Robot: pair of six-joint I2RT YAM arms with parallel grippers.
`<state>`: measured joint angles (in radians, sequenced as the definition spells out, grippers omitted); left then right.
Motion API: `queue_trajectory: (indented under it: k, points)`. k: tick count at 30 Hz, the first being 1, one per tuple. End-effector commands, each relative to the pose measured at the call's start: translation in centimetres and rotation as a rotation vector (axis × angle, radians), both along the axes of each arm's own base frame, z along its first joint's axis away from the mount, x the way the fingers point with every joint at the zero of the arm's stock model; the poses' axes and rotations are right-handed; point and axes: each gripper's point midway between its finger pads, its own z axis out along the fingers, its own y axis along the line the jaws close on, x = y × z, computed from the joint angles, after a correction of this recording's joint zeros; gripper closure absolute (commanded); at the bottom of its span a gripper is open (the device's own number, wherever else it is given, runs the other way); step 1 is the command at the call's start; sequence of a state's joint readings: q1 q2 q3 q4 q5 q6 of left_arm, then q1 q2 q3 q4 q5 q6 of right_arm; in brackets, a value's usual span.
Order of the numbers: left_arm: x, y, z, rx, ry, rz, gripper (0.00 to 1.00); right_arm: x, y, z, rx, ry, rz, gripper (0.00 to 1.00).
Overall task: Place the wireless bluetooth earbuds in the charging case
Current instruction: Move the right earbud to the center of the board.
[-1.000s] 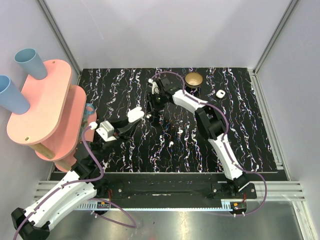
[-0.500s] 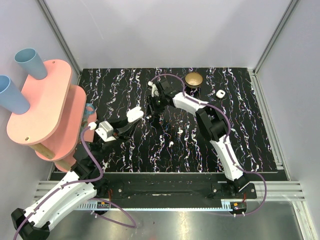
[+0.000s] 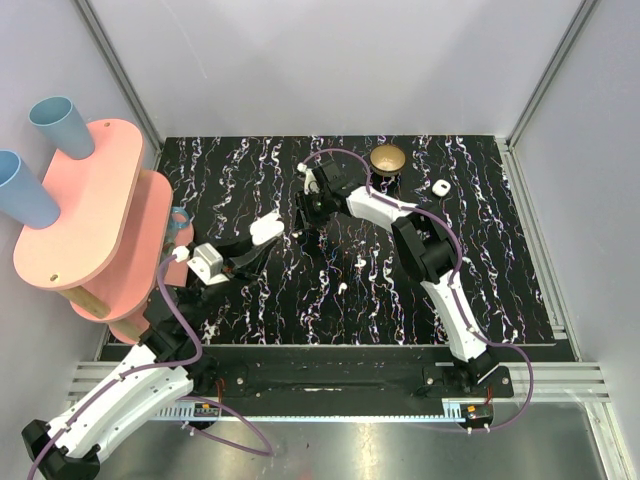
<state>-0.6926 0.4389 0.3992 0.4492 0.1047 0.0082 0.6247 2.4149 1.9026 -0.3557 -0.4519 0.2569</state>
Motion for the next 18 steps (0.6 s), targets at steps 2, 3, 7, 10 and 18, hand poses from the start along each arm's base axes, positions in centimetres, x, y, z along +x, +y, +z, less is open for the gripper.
queue_trajectory:
  k: [2,3,7,10,18]
  points:
    - [-0.2,1.1,2.2,-0.045,-0.052,0.036,1.0,-2.6,-2.4,-4.9,-0.15,0.091,-0.022,0.6]
    - [-0.2,1.1,2.3,-0.045,-0.054,0.038,1.0,-2.7,-2.4,-4.9,-0.15,0.093,-0.023,0.61]
    - [-0.2,1.1,2.2,-0.045,-0.052,0.036,1.0,-3.0,-2.7,-5.2,-0.149,0.098,-0.029,0.61]
    - [-0.3,1.0,2.2,-0.045,-0.051,0.032,0.99,-3.3,-2.8,-5.3,-0.147,0.101,-0.03,0.6]
    - [-0.3,1.0,2.2,-0.049,-0.05,0.032,0.99,-4.0,-3.0,-5.3,-0.152,0.099,-0.02,0.59]
